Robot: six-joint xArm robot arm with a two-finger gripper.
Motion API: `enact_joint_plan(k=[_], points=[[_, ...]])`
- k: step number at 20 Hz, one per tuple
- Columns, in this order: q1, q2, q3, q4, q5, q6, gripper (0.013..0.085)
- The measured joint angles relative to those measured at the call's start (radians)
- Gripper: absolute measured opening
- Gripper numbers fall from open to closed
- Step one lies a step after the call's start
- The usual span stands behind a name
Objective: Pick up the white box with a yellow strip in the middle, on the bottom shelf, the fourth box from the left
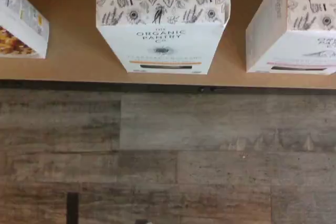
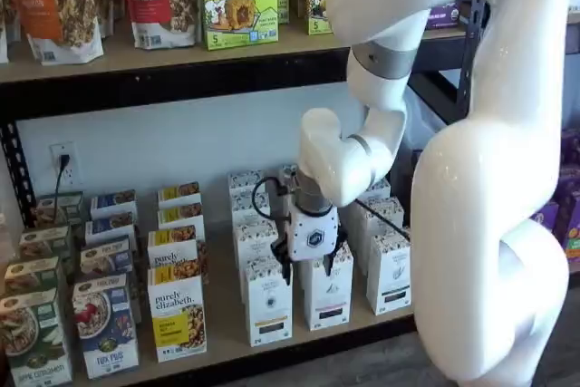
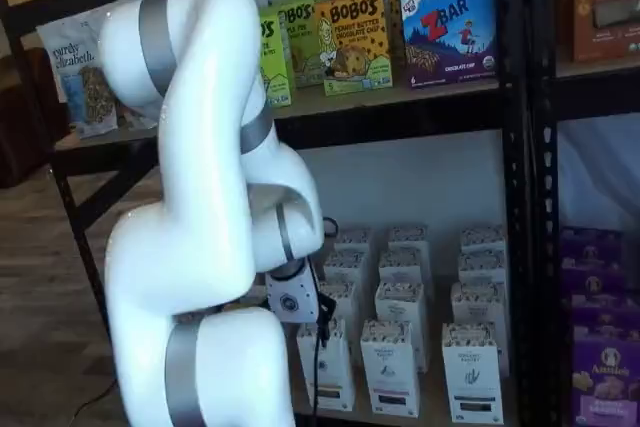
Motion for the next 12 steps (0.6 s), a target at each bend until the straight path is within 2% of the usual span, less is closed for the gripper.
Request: enact_joint_plan(k=[1, 3, 6, 10, 12], points=[[-0.004, 0.012, -0.009, -0.043, -0.006, 0.039, 0.0850], [-0.008, 0.048, -0.039, -0.088, -0.020, 0.079, 0.0850], [-0.008, 0.088, -0.077, -0.110, -0.019, 0.101, 0.0850], [-0.019, 0.140, -0.125, -0.177, -0.030, 0.156, 0.0850], [-0.025, 0.161, -0.146, -0.195, -0.034, 0.168, 0.0850]])
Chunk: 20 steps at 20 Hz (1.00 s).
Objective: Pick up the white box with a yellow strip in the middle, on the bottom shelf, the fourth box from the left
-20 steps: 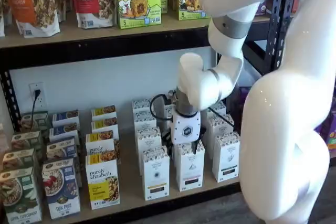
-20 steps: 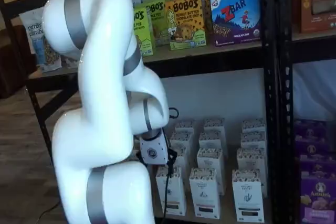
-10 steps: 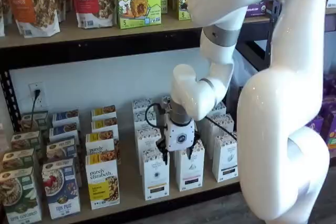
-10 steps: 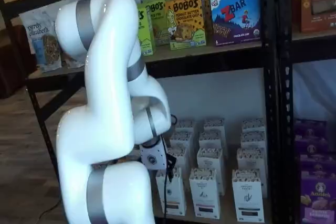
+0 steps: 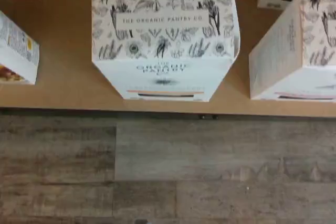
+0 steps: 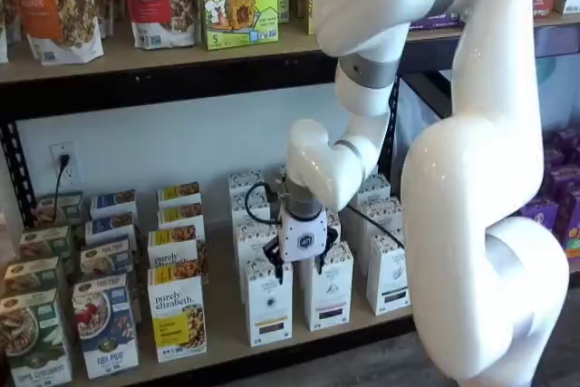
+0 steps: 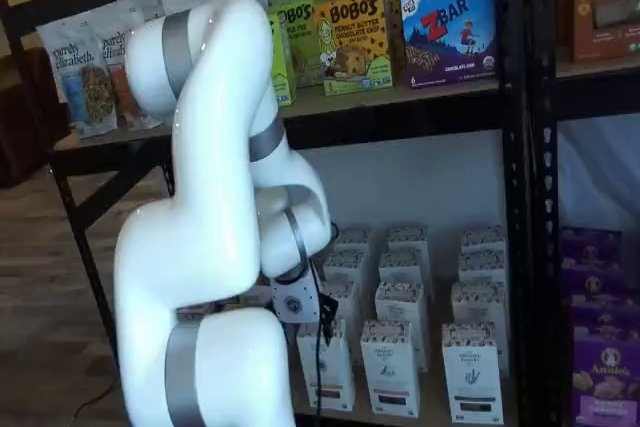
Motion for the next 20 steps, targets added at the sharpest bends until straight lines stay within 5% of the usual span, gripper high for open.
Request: enact_joint_plan(k=[6, 15, 20], points=[[-0.011, 0.069, -0.079, 0.007, 0.014, -0.018, 0.0850], [-0.014, 0.189, -0.202, 0.079, -0.001, -0.093, 0.0850], [-0.005, 0.241, -0.256, 0.169, -0.020, -0.174, 0.0850]])
